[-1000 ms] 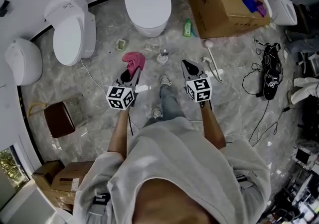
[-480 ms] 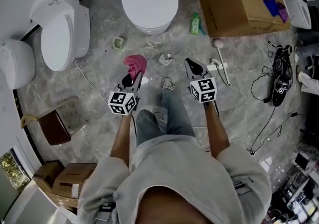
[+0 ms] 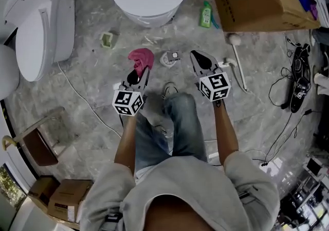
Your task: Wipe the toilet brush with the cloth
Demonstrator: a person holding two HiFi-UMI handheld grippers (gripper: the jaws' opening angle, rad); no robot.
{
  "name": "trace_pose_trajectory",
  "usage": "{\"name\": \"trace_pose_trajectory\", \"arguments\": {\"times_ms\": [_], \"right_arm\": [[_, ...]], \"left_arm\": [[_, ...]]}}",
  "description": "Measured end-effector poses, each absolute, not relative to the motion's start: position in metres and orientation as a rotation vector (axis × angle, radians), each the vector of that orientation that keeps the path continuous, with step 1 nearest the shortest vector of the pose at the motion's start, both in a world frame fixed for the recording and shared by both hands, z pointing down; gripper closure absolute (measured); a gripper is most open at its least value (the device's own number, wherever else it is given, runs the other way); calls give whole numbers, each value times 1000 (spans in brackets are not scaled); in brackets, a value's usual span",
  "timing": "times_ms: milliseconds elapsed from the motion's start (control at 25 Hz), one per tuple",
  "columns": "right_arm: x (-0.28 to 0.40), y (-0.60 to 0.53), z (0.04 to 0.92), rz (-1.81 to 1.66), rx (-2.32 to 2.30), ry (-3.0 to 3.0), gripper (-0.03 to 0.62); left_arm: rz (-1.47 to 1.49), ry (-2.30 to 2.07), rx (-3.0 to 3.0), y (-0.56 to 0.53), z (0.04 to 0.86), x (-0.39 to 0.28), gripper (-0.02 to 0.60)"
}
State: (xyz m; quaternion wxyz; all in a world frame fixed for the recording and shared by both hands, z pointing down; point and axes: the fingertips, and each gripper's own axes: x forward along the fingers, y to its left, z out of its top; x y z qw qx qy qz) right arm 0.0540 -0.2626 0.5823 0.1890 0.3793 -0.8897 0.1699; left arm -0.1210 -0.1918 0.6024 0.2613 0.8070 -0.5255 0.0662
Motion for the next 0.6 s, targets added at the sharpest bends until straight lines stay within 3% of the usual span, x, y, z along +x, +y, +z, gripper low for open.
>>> {"name": "trace_pose_trajectory", "arguments": {"times_ms": [480, 600], "right_arm": [[37, -274, 683, 487, 996, -2703, 557], [30, -271, 686, 445, 974, -2748, 491]], "left_arm": [[105, -1459, 2227, -206, 752, -111, 479], [94, -1457, 2258, -205, 773, -104, 479]]}}
